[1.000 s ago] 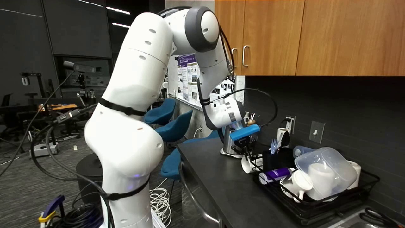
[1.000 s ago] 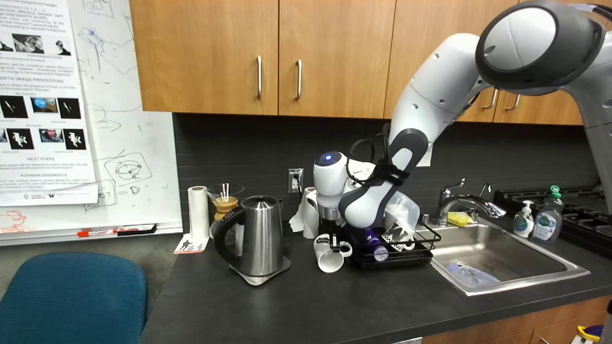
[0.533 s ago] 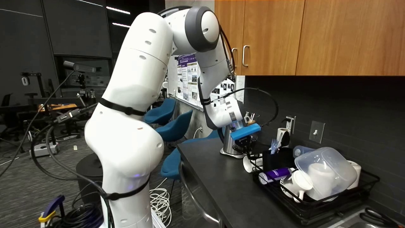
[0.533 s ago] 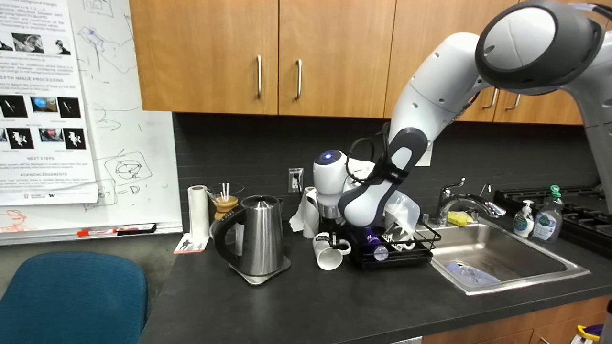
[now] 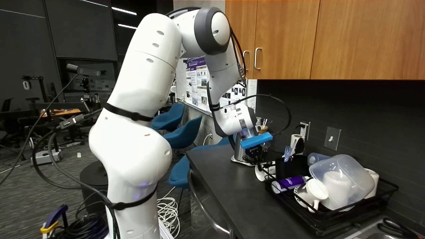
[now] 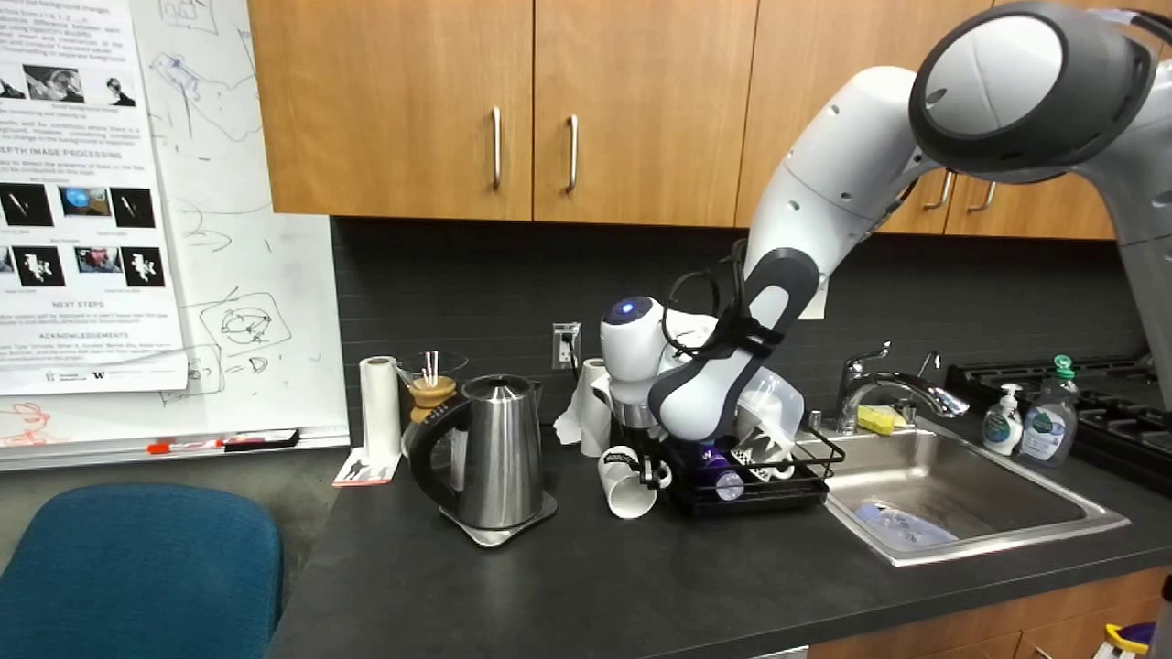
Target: Put the purple bottle on the dishrack then move the mug backwards.
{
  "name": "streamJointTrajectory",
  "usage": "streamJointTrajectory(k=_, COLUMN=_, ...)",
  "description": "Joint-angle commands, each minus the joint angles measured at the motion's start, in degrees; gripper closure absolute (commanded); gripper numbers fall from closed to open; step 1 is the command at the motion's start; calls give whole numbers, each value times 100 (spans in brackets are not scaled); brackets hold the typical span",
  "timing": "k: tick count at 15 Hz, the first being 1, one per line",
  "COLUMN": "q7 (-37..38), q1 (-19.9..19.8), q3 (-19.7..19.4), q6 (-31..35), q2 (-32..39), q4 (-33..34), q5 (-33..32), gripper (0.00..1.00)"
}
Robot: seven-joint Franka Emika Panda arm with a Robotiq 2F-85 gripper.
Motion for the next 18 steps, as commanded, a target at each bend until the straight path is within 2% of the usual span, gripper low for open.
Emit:
streamJointTrajectory(k=1, q7=-94, q1=-9, q3=32, q6=-251, q2=-186, q4=-260, q5=205, gripper=100)
streamJointTrajectory(k=7, q7=-289, q1=11, q3=148, q6=-106, q2=-111, q4=-238, q5=492, gripper=100)
streamJointTrajectory(k=14, q7=-154, q1=157, q3=39, q6=-202, q2=90, q4=182, q5=353, gripper=100)
streamJointTrajectory(k=18, q7=46, q1=184, q3=-87, q6=-220, q2=469, q4=639, q5=349, gripper=100)
